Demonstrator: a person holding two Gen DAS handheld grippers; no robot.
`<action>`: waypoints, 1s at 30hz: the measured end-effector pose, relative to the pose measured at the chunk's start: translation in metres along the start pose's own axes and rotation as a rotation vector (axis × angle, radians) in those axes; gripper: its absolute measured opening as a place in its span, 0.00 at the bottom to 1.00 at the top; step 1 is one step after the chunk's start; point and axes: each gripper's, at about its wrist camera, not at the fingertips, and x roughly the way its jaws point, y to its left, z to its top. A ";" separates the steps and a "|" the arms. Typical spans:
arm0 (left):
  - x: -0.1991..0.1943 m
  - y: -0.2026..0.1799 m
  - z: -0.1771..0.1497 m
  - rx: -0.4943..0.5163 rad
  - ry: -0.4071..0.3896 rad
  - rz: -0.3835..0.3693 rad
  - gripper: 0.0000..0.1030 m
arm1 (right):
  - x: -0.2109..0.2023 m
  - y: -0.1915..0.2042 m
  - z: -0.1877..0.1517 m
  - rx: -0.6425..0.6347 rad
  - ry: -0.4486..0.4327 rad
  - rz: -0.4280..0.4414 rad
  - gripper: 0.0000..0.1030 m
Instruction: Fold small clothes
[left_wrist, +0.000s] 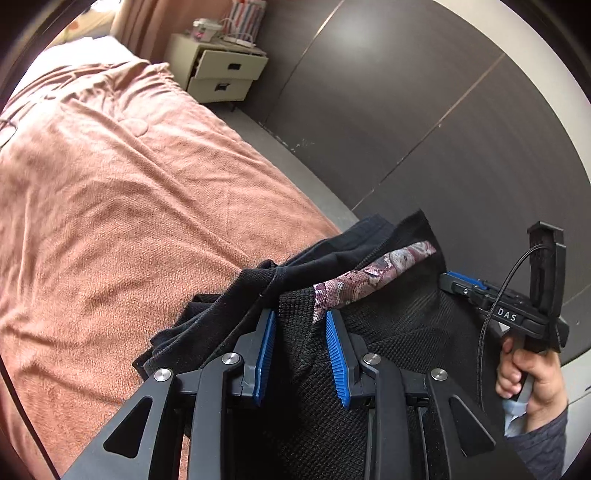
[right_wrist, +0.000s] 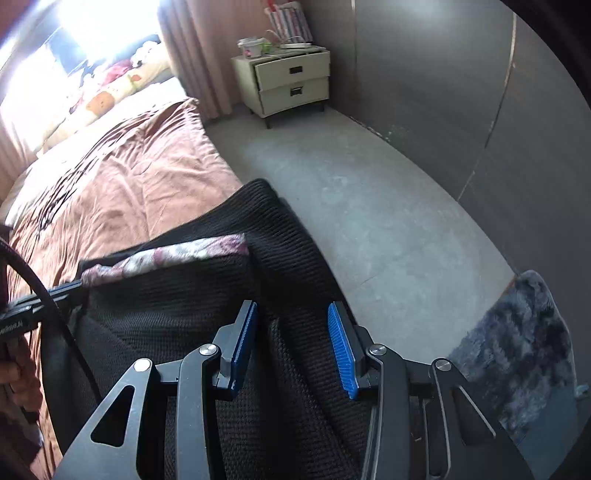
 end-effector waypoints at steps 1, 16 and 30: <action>-0.002 -0.001 0.002 -0.017 0.001 0.001 0.31 | -0.001 0.000 0.002 0.010 -0.012 -0.019 0.36; -0.058 -0.033 -0.036 0.054 -0.014 0.028 0.31 | -0.108 -0.030 -0.065 -0.052 -0.144 0.076 0.36; -0.065 -0.061 -0.091 0.071 0.046 0.008 0.31 | -0.102 -0.086 -0.143 0.078 -0.135 -0.042 0.30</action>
